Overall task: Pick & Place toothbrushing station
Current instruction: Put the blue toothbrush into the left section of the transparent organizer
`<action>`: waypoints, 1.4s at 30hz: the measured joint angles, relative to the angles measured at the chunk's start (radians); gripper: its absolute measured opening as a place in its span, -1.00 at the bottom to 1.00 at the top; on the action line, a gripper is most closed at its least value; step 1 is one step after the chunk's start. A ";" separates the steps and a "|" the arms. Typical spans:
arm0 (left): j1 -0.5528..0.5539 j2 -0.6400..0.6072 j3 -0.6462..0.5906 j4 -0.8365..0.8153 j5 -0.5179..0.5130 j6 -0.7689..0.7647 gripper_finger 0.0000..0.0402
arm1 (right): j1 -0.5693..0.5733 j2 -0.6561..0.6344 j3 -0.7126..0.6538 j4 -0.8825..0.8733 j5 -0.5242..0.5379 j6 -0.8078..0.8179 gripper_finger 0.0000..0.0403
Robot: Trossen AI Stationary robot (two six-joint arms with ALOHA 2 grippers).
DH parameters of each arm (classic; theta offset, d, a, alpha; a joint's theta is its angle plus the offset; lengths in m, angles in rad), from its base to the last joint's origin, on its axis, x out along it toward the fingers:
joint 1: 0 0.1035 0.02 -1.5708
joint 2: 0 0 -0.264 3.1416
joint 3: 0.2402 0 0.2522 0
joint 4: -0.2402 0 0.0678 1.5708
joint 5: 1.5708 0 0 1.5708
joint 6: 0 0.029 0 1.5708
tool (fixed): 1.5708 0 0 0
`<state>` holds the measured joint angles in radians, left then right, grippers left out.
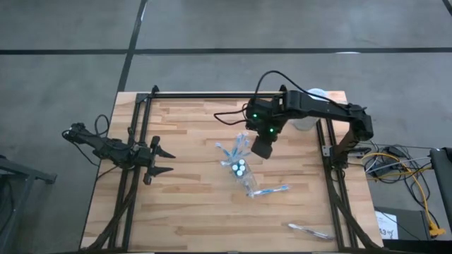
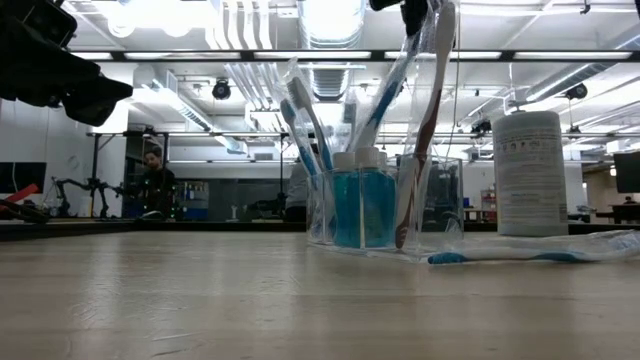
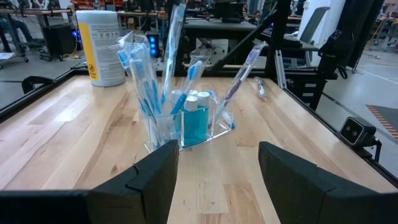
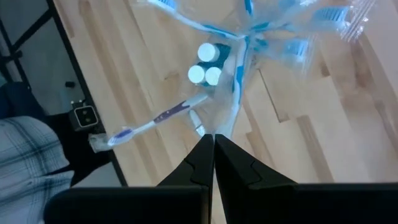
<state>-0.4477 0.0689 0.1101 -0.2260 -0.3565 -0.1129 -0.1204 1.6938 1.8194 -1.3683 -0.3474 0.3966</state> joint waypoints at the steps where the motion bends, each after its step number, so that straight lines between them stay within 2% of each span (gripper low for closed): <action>1: 0.000 0.000 0.000 0.000 0.000 0.000 0.13 | -0.004 0.010 0.006 -0.005 -0.001 -0.004 -0.96; 17: 0.000 0.000 0.000 0.000 0.000 0.000 0.13 | -0.029 0.166 0.060 -0.002 -0.002 -0.092 -0.96; 27: 0.000 0.000 0.000 0.000 0.000 0.000 0.13 | -0.029 0.173 0.041 0.067 0.024 -0.117 -0.96; 42: 0.000 0.000 0.000 0.000 0.000 0.000 0.13 | -0.029 0.170 0.039 0.068 0.037 -0.080 -0.95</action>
<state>-0.4477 0.0689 0.1101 -0.2264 -0.3565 -0.1127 -0.1490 1.8633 1.8584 -1.2999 -0.3102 0.3162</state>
